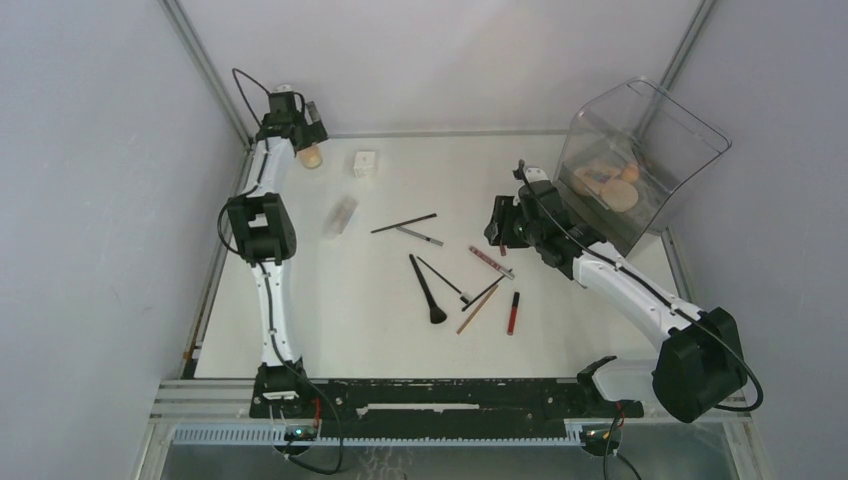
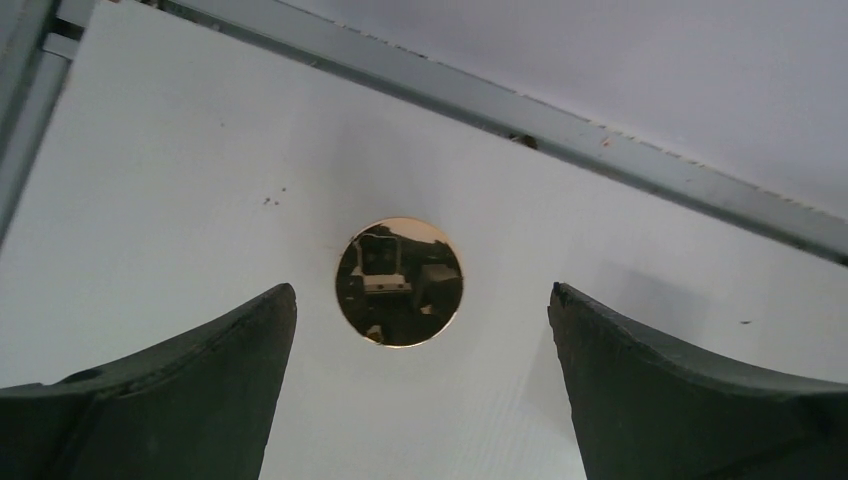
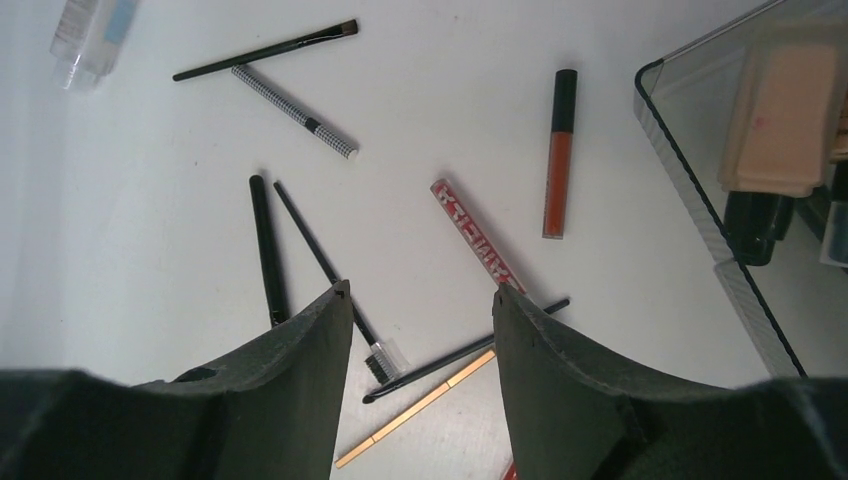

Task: Organize the makeup
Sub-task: Move the makeup to the center of the board.

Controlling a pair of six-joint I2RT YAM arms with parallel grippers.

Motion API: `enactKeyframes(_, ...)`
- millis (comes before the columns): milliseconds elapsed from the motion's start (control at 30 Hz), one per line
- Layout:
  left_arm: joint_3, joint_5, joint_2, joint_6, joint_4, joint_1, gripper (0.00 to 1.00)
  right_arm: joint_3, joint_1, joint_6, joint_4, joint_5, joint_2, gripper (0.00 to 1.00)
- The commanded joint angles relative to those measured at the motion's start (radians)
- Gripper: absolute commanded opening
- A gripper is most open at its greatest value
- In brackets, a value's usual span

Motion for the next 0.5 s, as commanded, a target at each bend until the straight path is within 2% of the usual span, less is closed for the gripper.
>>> enactKeyframes(0,0.03,0.082,0.011,-0.181,0.07,0.005,1.0,0.05,0.012,0.018,0.043,-0.016,0.013,0.61)
enactKeyframes(167,0.027,0.073,0.044,-0.351,0.088,0.027,0.99,0.05,0.021,0.03,0.046,-0.025,0.006,0.61)
enactKeyframes(467,-0.005,0.12,0.058,-0.452,0.173,0.049,0.99,0.063,0.027,0.031,0.049,-0.031,0.029,0.61)
